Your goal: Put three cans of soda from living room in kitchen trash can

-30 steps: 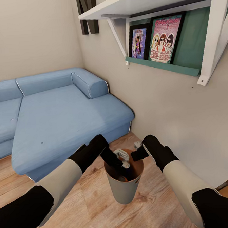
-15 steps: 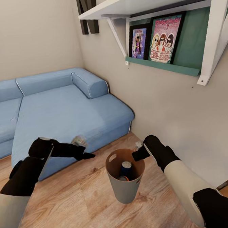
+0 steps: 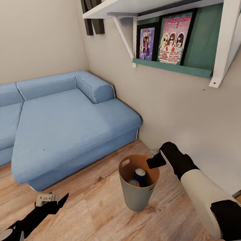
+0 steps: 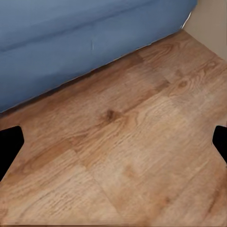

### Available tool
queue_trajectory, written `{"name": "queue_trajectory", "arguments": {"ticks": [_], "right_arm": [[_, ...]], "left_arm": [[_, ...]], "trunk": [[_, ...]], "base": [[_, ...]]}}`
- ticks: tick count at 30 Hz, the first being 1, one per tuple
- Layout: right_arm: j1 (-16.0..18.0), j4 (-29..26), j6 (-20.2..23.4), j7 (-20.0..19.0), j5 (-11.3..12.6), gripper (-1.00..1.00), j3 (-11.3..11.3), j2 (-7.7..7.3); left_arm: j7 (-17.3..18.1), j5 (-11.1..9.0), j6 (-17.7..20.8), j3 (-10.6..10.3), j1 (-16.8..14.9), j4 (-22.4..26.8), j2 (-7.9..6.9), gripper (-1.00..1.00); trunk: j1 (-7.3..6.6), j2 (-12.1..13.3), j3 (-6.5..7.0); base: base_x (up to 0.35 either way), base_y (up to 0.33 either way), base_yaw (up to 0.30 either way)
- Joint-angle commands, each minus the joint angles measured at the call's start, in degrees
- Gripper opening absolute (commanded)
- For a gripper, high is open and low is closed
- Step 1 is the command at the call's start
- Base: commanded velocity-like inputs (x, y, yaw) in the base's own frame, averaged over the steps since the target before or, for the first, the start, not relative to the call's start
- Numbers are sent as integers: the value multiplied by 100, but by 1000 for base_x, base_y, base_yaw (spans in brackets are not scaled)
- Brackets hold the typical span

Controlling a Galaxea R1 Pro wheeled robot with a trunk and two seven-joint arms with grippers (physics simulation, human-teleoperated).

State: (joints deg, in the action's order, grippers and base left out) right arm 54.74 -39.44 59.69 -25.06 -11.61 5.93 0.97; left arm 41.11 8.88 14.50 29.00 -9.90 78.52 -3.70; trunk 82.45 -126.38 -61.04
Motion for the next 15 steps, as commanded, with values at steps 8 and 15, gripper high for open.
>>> {"name": "queue_trajectory", "arguments": {"ticks": [8, 15], "right_arm": [[2, -22, 31, -12, 168, -100, -9, -9], [2, -23, 10, -16, 167, -100, -7, -17]], "left_arm": [[-8, 3, -246, 83, 74, -493, 54, 100], [-22, 47, -260, 79, 76, -543, 61, 100]], "trunk": [[66, -122, -54], [198, -363, -161]], "base": [[0, 0, 0], [0, 0, 0]]}}
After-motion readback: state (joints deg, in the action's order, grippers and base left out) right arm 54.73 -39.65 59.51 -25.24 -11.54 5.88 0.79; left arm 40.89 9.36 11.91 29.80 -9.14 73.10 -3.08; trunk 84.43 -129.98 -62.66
